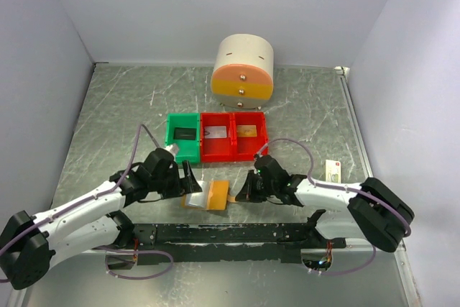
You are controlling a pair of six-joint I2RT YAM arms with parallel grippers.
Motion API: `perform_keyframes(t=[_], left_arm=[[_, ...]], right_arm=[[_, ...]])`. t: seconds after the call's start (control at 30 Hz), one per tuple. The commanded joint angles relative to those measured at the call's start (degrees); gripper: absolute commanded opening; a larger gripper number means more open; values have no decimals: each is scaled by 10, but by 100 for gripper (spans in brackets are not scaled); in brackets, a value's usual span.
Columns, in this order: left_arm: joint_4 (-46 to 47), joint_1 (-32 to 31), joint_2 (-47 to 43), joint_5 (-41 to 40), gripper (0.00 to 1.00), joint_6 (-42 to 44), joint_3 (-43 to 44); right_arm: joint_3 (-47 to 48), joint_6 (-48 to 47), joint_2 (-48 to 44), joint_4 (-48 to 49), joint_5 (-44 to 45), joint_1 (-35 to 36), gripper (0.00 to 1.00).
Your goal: Take the credit cards out of the card holder
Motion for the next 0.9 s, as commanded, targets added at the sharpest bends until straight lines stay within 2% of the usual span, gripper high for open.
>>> perform_keyframes(t=[0.0, 0.17, 0.47, 0.7, 0.87], left_arm=[[64, 3, -25, 39, 90, -39, -51], [101, 3, -30, 54, 83, -54, -66], [87, 3, 22, 57, 67, -41, -29], [-8, 3, 16, -1, 84, -20, 21], [-19, 4, 23, 8, 86, -3, 25]], right_arm=[[20, -51, 39, -39, 2, -2, 1], [8, -34, 42, -9, 1, -2, 4], [12, -32, 66, 2, 5, -2, 4], [8, -28, 57, 1, 5, -2, 5], [15, -28, 48, -11, 11, -2, 6]])
